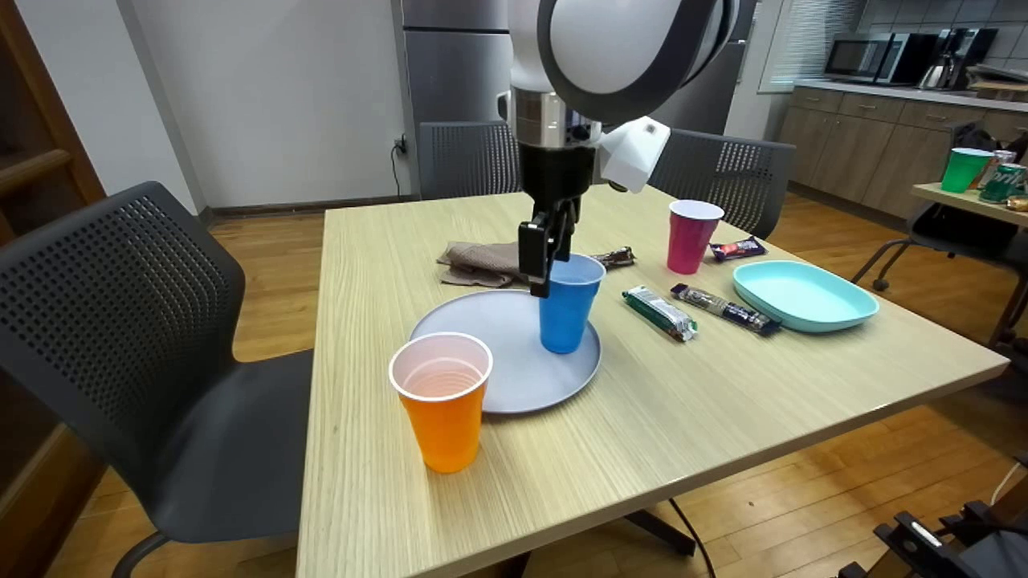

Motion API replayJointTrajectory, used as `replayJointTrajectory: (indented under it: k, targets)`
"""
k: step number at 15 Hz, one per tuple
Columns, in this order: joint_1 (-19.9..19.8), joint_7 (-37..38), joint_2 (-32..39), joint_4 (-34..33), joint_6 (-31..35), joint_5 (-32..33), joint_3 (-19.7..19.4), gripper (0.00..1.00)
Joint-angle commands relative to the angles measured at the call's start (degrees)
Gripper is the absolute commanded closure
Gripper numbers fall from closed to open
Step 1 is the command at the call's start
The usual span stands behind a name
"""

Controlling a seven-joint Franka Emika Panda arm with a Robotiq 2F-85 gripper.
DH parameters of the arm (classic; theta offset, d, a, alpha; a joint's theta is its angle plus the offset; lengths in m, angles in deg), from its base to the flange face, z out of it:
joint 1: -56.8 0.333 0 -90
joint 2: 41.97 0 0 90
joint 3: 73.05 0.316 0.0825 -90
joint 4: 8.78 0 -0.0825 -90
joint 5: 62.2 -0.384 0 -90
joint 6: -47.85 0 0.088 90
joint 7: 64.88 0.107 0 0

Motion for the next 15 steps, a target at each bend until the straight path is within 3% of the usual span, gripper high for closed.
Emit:
replayJointTrajectory:
  k: [1,7,8,15]
  targets:
    - [-0.31,0.10,-4.00,1.61,-0.20,-0.50,1.01,0.00]
    - [1.12,6.56,-5.66,2.11,-1.21,-3.18,1.60,0.00]
    - [0.23,3.68,-3.84,0.63,-0.40,-2.91,1.69,0.00]
    - [0.79,5.29,-3.85,0.92,-0.40,-2.92,1.66,0.00]
